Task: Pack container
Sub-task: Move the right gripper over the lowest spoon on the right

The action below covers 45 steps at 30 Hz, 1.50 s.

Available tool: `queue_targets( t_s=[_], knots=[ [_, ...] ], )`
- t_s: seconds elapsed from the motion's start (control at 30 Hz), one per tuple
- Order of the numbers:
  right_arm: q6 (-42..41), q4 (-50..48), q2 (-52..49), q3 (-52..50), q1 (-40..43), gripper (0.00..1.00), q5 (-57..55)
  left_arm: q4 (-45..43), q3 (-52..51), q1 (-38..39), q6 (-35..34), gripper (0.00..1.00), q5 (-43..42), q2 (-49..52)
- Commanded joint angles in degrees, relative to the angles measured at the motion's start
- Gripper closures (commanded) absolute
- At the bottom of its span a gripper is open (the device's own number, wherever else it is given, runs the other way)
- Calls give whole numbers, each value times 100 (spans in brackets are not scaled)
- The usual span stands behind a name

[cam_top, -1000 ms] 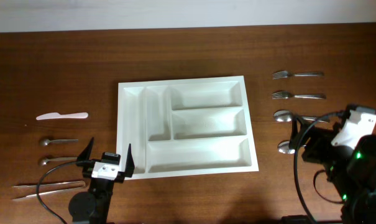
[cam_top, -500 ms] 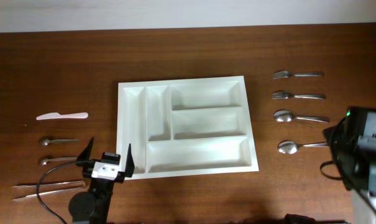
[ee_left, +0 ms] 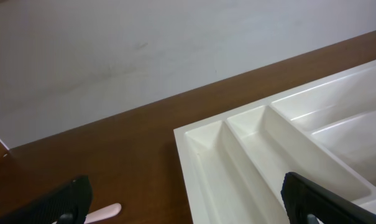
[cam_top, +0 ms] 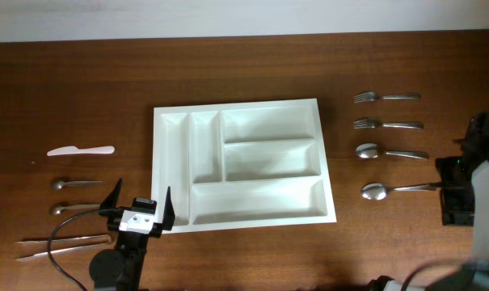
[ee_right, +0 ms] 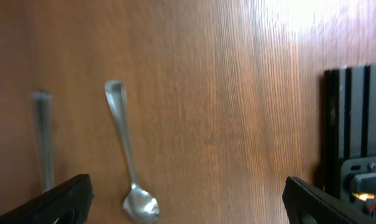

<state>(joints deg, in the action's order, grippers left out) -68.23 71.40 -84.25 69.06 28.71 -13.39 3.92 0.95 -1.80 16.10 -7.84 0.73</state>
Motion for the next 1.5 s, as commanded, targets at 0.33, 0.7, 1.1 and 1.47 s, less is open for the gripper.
queue_targets(
  t_s=[0.33,0.7,1.1,1.47],
  knots=[
    [1528,-977,-1794,24,138,1,1141,-7,-48,-28,-15,1,61,-44],
    [1532,-1969,-1829,-640,138,1,1147,-4,-48,-28,-15,1,61,-44],
    [1598,-2251,-1829,-1016,127,1,1198,-7,-48,-28,-15,1,61,-44],
    [1593,-2531,-1847,-1036,125,1,1432,-7,-48,-28,-15,1,61,-44]
  ],
)
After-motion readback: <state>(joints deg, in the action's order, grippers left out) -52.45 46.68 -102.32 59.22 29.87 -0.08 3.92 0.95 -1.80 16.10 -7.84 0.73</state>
